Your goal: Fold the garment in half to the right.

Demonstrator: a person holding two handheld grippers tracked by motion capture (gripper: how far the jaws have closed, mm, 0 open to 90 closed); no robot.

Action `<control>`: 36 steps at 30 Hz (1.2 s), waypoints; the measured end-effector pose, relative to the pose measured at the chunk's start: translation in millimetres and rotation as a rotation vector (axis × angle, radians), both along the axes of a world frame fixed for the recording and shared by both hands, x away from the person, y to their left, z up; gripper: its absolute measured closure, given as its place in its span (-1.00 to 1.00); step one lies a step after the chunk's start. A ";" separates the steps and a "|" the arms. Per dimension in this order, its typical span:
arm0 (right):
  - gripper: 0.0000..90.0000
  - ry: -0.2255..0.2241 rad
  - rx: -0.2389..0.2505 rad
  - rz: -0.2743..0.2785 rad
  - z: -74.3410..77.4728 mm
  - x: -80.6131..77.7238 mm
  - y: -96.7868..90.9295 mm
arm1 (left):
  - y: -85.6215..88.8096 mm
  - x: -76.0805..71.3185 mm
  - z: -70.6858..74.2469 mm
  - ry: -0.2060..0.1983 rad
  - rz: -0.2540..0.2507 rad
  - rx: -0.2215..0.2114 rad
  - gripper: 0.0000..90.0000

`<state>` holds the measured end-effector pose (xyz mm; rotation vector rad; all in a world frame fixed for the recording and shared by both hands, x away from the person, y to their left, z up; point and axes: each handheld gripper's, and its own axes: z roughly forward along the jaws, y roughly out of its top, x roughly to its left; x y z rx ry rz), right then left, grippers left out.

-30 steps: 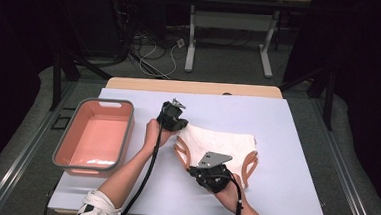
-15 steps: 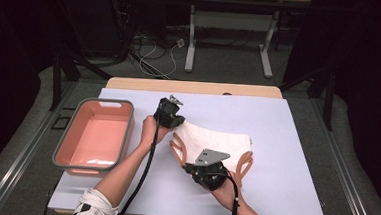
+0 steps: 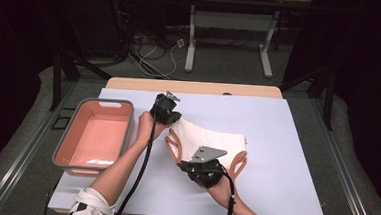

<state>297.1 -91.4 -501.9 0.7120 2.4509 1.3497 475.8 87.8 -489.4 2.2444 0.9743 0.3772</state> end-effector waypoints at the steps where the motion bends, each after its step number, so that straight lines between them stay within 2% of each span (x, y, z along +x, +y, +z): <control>1: 0.96 0.003 -0.005 0.004 0.5 0.1 0.6 | 1.0 0.0 1.3 0.003 -0.003 0.007 0.93; 21: 0.96 0.004 0.034 0.029 1.2 6.5 17.1 | 16.4 1.0 10.3 -0.012 0.023 0.030 0.93; 23: 0.96 0.013 0.033 0.030 1.5 6.4 19.8 | 18.6 0.6 11.6 -0.010 0.025 0.033 0.93; 36: 0.96 -0.003 0.051 0.046 -2.7 5.9 42.1 | 32.6 -1.9 19.2 -0.026 0.048 0.049 0.93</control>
